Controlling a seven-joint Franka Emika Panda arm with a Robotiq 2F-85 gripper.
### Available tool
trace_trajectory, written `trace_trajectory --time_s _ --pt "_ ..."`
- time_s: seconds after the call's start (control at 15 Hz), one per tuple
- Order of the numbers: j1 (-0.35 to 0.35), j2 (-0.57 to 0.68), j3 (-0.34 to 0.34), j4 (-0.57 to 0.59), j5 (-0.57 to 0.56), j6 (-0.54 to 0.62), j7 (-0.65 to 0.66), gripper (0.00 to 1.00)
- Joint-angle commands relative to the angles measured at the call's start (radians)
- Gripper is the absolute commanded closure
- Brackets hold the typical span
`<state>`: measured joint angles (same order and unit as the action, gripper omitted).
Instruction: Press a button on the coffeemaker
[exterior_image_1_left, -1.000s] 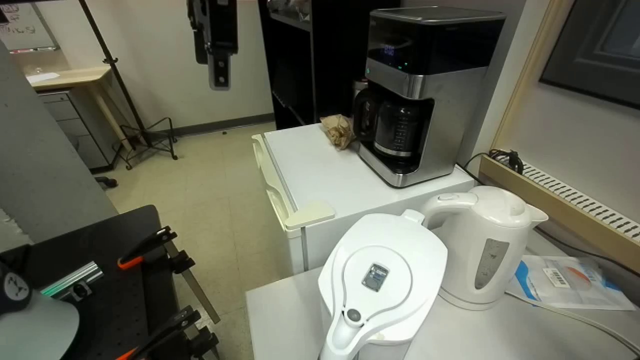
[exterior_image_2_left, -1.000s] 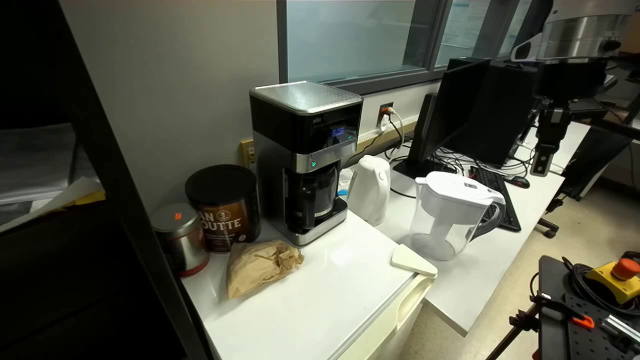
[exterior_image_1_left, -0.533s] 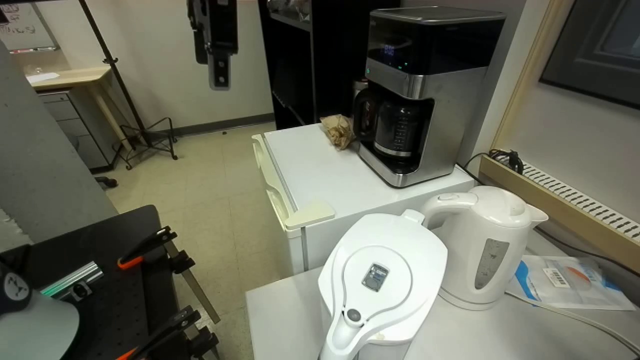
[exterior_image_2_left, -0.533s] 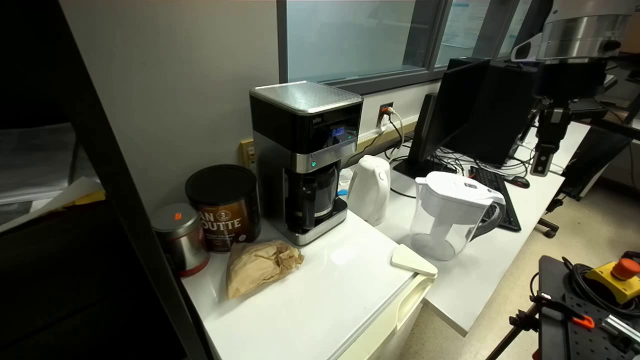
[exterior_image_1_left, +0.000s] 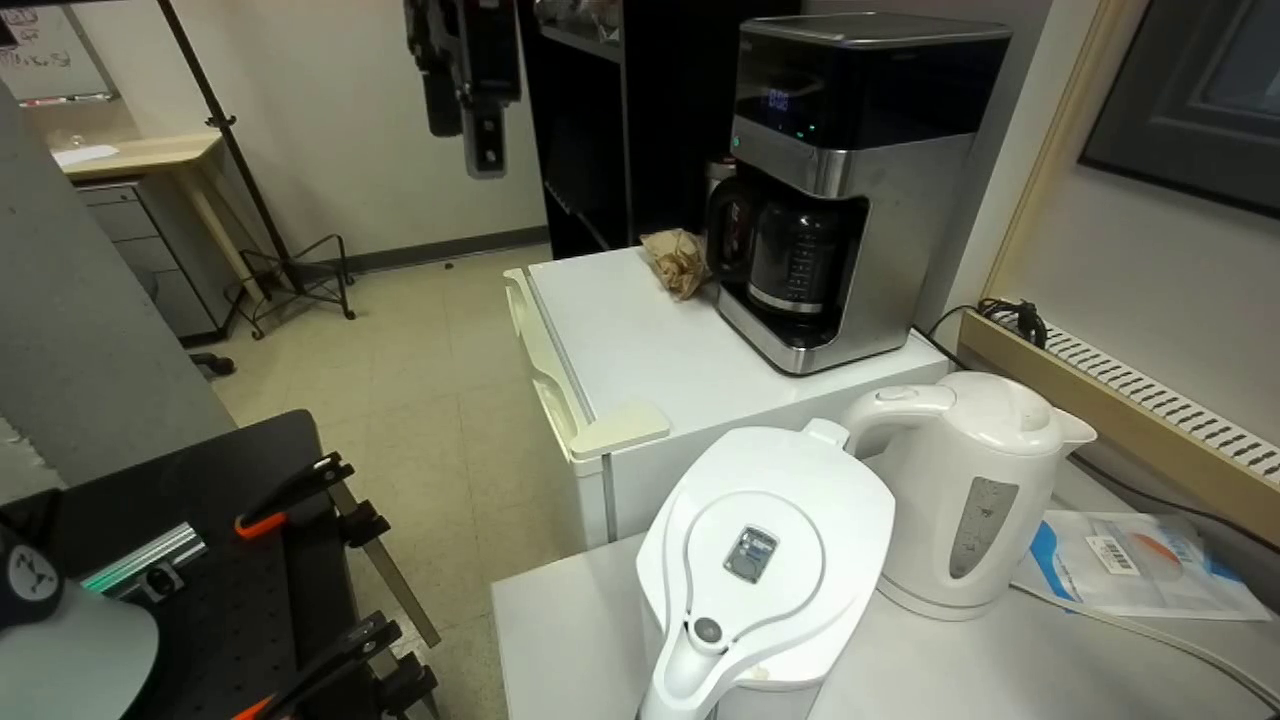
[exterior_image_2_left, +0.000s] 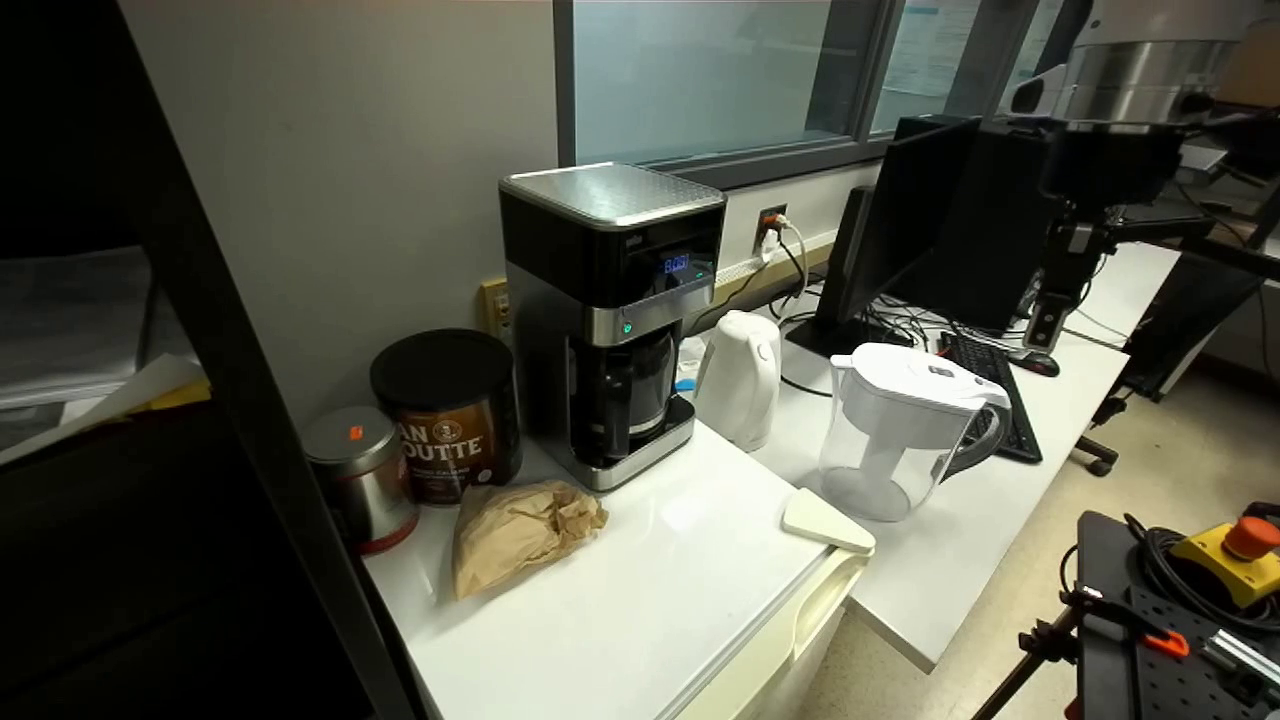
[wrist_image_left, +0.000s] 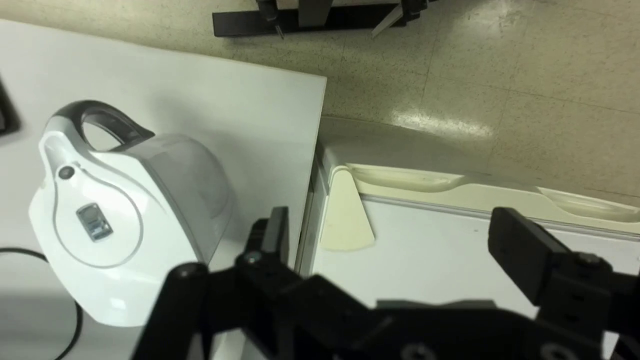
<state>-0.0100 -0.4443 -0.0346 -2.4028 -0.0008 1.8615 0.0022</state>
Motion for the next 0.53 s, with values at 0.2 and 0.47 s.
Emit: trace_trajectory --time_s 0.2,0.47 --pt "0.012 0.041 0.054 -0.022 -0.156 0.239 -0.064 0.00" --pt "0.026 0.085 0.066 -0.017 -0.230 0.356 -0.120 0.00"
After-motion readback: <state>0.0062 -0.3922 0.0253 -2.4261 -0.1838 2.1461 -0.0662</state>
